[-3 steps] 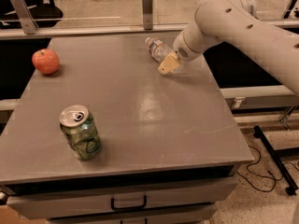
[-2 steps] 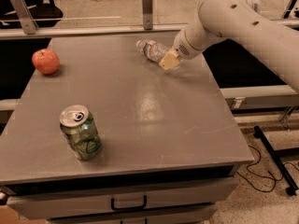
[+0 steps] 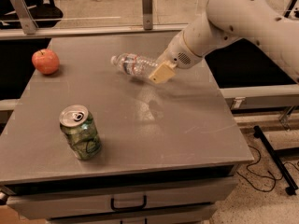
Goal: Move water bottle near green can
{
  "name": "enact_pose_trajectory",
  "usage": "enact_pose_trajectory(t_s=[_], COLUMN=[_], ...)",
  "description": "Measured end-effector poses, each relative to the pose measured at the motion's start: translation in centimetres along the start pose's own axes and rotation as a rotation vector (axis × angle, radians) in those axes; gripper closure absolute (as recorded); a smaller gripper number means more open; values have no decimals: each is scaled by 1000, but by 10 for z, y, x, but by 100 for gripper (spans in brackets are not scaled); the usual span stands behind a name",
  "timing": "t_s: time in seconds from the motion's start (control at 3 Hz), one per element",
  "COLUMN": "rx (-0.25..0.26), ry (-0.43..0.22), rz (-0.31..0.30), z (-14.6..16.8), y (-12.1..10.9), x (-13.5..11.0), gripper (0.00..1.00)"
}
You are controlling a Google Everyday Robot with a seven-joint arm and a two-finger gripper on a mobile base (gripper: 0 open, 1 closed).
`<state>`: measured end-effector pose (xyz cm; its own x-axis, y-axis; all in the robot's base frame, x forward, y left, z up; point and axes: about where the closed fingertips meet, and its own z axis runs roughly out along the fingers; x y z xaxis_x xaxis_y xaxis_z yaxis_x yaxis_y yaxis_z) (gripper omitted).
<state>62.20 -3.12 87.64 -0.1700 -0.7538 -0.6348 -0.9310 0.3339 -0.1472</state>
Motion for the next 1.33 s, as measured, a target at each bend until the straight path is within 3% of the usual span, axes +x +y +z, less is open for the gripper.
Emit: enact_pose_trajectory(t_s=[0.33, 0.67, 1.0, 1.33], rx=[-177, -302, -399, -453], ry=[-49, -68, -64, -63], rz=[-76, -119, -130, -139], z=[-20, -30, -28, -23], y=[66, 120, 159, 183], x=[-7, -5, 0, 0], gripper=[100, 100, 82, 59])
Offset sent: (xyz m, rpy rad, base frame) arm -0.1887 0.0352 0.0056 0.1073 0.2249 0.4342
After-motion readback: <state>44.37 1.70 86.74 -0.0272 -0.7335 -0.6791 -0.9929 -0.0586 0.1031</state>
